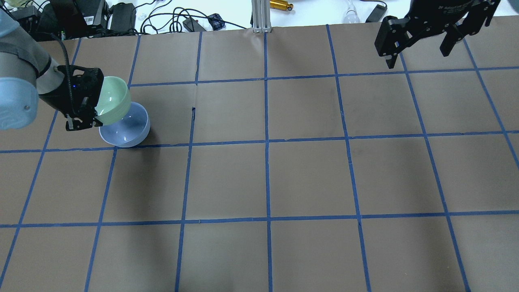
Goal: Stack green bowl on blue bowl
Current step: 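Lift the green bowl with the left gripper and carry it over the blue bowl, then lower the green bowl into the blue bowl with the left gripper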
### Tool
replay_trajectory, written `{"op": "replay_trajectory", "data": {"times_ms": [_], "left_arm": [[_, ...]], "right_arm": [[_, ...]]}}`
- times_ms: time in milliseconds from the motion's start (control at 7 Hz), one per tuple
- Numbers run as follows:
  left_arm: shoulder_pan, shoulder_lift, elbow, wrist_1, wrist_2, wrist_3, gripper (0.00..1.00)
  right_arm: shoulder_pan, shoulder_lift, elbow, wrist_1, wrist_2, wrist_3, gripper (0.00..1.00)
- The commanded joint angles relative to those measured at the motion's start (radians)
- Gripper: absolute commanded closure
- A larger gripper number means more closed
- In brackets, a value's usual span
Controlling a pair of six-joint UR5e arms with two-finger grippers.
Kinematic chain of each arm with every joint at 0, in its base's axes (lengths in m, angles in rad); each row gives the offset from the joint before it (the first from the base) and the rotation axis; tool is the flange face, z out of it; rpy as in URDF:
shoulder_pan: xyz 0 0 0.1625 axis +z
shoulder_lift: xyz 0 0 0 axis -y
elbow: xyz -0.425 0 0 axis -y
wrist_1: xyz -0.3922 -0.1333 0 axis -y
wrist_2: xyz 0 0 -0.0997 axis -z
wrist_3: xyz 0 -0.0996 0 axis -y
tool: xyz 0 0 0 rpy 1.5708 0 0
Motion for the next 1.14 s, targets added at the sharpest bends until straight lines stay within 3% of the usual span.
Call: {"op": "replay_trajectory", "data": {"times_ms": [0, 286, 429, 571, 714, 1000], "left_arm": [[-0.007, 0.011, -0.123, 0.170, 0.003, -0.004, 1.00], [0.001, -0.009, -0.123, 0.180, 0.000, 0.004, 1.00], [0.001, -0.009, -0.125, 0.186, 0.002, -0.002, 0.94], [0.001, -0.009, -0.126, 0.185, -0.001, -0.007, 0.18], [0.001, -0.009, -0.123, 0.183, -0.001, -0.043, 0.00], [-0.013, 0.022, -0.118, 0.182, -0.009, -0.105, 0.00]], "right_arm": [[0.000, 0.000, 0.000, 0.000, 0.000, 0.000, 0.00], [0.000, 0.000, 0.000, 0.000, 0.000, 0.000, 0.00], [0.000, 0.000, 0.000, 0.000, 0.000, 0.000, 0.00], [0.000, 0.000, 0.000, 0.000, 0.000, 0.000, 0.00], [0.000, 0.000, 0.000, 0.000, 0.000, 0.000, 0.00], [0.000, 0.000, 0.000, 0.000, 0.000, 0.000, 0.00]]}}
